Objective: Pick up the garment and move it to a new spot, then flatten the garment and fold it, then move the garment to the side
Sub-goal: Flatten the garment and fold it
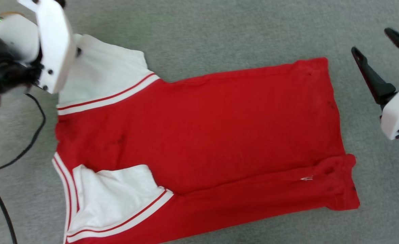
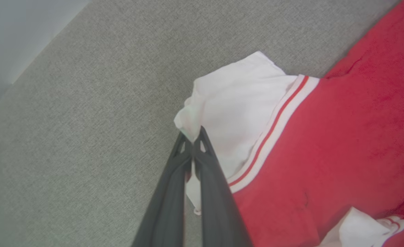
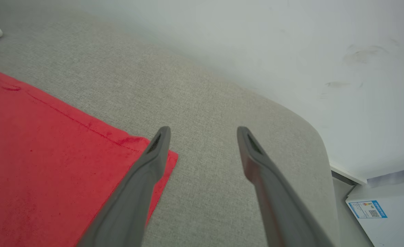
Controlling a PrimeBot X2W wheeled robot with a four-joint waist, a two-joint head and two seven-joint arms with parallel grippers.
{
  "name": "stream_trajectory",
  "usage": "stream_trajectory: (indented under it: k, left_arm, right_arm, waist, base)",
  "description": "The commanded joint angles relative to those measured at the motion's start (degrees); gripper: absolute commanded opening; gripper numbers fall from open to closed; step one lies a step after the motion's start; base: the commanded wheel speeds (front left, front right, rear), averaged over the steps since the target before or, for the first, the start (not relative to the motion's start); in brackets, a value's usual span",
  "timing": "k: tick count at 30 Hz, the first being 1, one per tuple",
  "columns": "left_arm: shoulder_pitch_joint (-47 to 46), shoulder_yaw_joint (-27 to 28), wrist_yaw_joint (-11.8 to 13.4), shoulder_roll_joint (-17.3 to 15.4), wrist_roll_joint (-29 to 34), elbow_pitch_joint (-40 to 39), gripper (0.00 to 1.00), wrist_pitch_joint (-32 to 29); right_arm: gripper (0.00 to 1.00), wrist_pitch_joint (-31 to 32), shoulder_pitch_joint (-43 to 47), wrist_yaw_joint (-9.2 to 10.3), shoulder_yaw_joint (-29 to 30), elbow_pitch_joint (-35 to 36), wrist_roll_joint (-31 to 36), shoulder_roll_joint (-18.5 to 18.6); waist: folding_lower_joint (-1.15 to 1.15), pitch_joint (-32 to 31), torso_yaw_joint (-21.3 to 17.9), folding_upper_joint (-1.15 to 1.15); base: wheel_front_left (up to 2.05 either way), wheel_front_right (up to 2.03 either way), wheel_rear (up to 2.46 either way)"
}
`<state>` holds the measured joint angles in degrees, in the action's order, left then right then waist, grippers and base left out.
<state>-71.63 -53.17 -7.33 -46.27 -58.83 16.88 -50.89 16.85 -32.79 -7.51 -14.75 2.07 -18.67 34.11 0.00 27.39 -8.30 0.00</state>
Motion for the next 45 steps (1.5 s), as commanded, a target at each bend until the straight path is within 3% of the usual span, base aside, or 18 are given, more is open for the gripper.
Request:
stream_trajectory:
  k: [1,8,13,18,28,30,45]
  left_arm:
    - [0.9,-0.6,-0.1,0.1,-0.1,-0.8,0.00,0.6]
    - [-0.4,-2.9,-0.1,-0.1,-0.6,-5.0,0.00,3.1]
    - [-1.9,-3.7,-0.1,1.0,-0.7,-6.7,0.00,4.8]
    - [-3.6,-5.0,-0.1,1.6,-0.4,-7.9,0.00,5.8]
    - [-5.3,-7.1,-0.1,1.1,-0.6,-8.6,0.00,7.8]
    - [-5.1,-7.6,-0.1,0.9,-0.8,-8.3,0.00,8.4]
    - [2.6,-9.8,-0.1,-1.7,-3.9,-9.1,0.00,14.5]
  right_arm:
    - [1.00,3.5,-2.2,0.05,-1.3,-0.4,-2.4,1.8]
    - [1.00,25.8,-12.7,0.05,-13.2,-3.0,-15.7,10.6]
    - [1.00,36.4,-19.5,0.05,-19.6,-7.0,-22.1,11.7]
    - [1.00,40.1,-23.6,0.05,-21.8,-12.9,-24.3,9.7]
    - [1.00,36.8,-21.1,0.04,-27.9,-22.0,-24.6,6.3]
    - [0.00,35.0,-20.8,0.04,-28.7,-22.9,-25.0,6.1]
    - [0.00,20.7,-19.4,0.05,-31.7,-22.5,-29.4,8.4]
  waist:
    - [0.00,-1.1,1.3,0.00]
    - [0.00,-0.8,3.7,0.00]
    - [0.00,0.8,5.7,0.00]
    - [0.00,2.5,7.3,0.00]
    - [0.00,4.8,8.9,0.00]
    - [0.00,4.4,8.8,0.00]
    - [0.00,-7.6,7.4,0.00]
  base:
    - [0.00,0.00,0.00]
    - [0.00,0.00,0.00]
    - [0.00,0.00,0.00]
    - [0.00,0.00,0.00]
    - [0.00,0.00,0.00]
    - [0.00,0.00,0.00]
    - [0.00,0.00,0.00]
